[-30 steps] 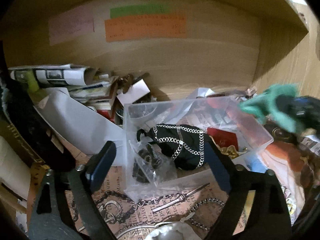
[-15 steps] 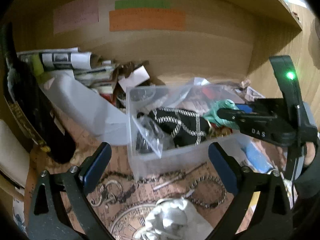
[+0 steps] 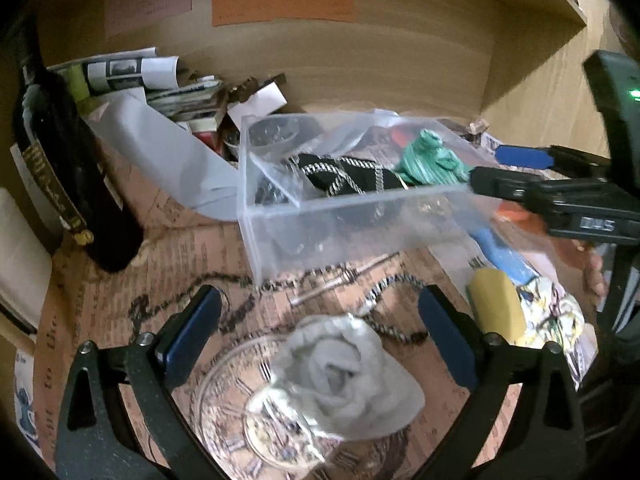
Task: Organize soft objects
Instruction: 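Drop the green knitted cloth into the box with the right tool, then grasp the yellow sponge with the right tool while the left tool grasps the white drawstring bag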
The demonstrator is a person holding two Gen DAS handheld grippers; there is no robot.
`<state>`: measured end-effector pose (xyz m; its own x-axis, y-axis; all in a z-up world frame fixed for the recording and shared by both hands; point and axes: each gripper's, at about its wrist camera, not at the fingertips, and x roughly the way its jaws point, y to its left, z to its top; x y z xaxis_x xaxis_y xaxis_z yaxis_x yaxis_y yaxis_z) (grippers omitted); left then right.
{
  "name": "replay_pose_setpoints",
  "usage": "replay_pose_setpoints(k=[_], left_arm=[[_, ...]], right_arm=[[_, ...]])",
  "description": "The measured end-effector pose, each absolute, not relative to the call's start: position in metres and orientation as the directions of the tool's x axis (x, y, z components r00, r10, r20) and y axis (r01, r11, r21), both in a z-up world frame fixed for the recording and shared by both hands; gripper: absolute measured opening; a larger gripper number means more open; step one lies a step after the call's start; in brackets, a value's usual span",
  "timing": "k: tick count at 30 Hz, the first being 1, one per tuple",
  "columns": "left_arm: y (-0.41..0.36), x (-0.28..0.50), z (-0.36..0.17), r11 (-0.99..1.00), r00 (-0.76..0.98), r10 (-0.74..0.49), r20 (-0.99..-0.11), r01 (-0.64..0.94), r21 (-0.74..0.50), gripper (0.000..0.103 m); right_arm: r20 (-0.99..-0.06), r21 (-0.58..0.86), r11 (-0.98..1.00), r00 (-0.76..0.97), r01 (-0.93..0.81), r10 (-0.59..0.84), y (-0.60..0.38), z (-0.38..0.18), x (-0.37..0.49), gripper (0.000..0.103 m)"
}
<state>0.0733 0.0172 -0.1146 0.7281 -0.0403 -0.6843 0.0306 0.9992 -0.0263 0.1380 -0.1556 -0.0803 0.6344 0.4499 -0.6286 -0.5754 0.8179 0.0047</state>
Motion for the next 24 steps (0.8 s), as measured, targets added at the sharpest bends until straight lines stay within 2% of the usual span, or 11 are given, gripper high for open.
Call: replay_pose_setpoints(k=[6,16,17,18,19,21,23,24], left_arm=[[0.011,0.064,-0.131,0.999,0.692,-0.040,-0.721,0.028,-0.030,0.101],[0.009,0.055,-0.157,0.997,0.644,-0.074,-0.761,0.024,-0.076,0.101],[0.009,0.054,-0.159,0.997,0.647,-0.076,-0.759,0.022,-0.080,0.100],[0.009,0.052,-0.160,0.996,0.648,-0.078,-0.758,0.022,-0.084,0.094],[0.010,0.051,-0.161,0.996,0.649,-0.078,-0.757,0.023,-0.083,0.091],[0.009,0.047,-0.162,0.997,0.659,-0.067,-0.749,0.020,-0.072,0.086],[0.008,0.044,-0.161,0.997,0.665,-0.070,-0.743,0.025,-0.071,0.081],[0.008,0.043,-0.161,0.997,0.670,-0.069,-0.739,0.026,-0.070,0.076]], right_arm=[[-0.633,0.042,0.805,0.608,-0.592,0.479,-0.164,-0.089,0.109,0.080],[-0.712,0.102,0.772,0.496,-0.627,0.497,-0.151,-0.133,0.090,0.079],[-0.715,0.105,0.770,0.491,-0.629,0.498,-0.150,-0.135,0.090,0.079],[-0.716,0.110,0.772,0.488,-0.626,0.498,-0.150,-0.137,0.091,0.078],[-0.718,0.115,0.773,0.485,-0.624,0.499,-0.150,-0.139,0.091,0.077],[-0.725,0.122,0.773,0.476,-0.623,0.498,-0.149,-0.141,0.091,0.061],[-0.734,0.131,0.772,0.463,-0.622,0.497,-0.148,-0.145,0.092,0.051],[-0.735,0.135,0.772,0.460,-0.621,0.498,-0.148,-0.147,0.093,0.050]])
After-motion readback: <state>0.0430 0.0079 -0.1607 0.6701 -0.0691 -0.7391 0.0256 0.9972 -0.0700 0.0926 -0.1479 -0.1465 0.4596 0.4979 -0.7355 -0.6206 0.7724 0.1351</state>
